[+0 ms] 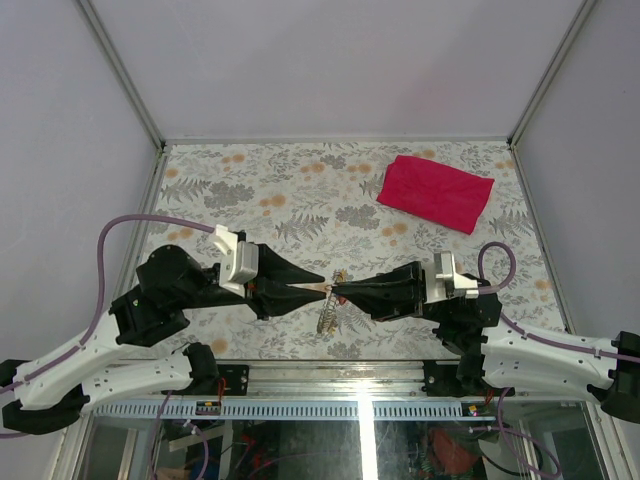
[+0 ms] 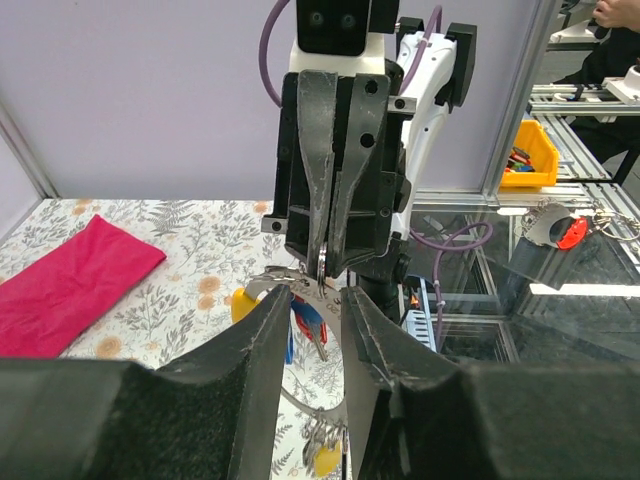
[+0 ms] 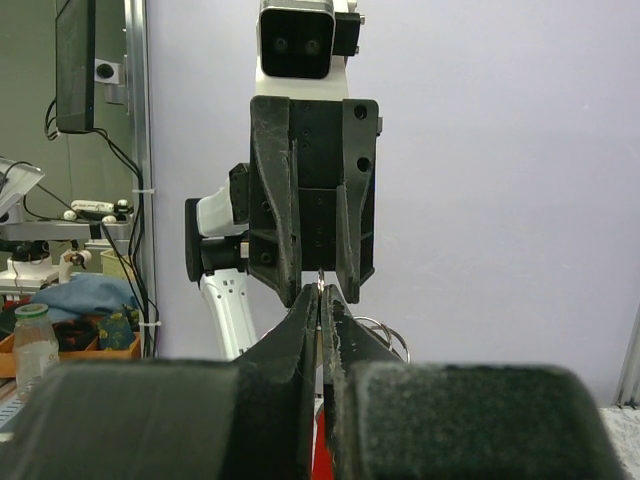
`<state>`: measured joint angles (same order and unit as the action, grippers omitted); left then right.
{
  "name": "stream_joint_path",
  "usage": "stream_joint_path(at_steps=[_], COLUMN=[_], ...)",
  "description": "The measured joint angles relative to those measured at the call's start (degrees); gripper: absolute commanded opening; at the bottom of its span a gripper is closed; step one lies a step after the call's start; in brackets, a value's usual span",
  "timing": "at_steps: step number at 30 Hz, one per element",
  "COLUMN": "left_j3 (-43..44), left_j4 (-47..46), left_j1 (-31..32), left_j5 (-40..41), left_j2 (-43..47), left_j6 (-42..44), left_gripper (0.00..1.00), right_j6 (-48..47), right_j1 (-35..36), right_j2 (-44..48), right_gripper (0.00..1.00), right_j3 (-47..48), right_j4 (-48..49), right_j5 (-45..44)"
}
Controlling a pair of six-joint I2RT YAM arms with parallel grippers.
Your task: Put the keys on the keyring
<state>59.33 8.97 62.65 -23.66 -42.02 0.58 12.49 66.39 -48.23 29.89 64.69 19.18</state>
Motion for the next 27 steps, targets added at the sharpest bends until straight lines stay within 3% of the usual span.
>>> stream_joint_path(at_steps=[11,16,18,27], left_j3=[0.0,0.0,0.0,2.1], left_j4=[-0.9,-0.8,-0.8,2.7], left_j1=[0.0,0.0,0.0,0.0], left_j5=[-2.0,-2.4,-2.7,-2.8], left_j2=[-1.3,-1.6,-1.7,-2.5], left_j6=[-0.5,-0.7,-0.9,0.3], left_gripper=[0.19,0.02,0.0,0.0], right_j6=[0.0,0.1,0.1,-2.7], right_j1=[0.0,0.0,0.0,0.0], right_j2=[-0.1,-0.4,-0.4,2.5], right_gripper=[0.0,0.0,0.0,0.28], right_j3=[0.0,0.2,0.2,2.0], right_j4=[-0.1,-0.1,-0.1,-8.1], right_j5=[1.4,1.6,1.6,2.5])
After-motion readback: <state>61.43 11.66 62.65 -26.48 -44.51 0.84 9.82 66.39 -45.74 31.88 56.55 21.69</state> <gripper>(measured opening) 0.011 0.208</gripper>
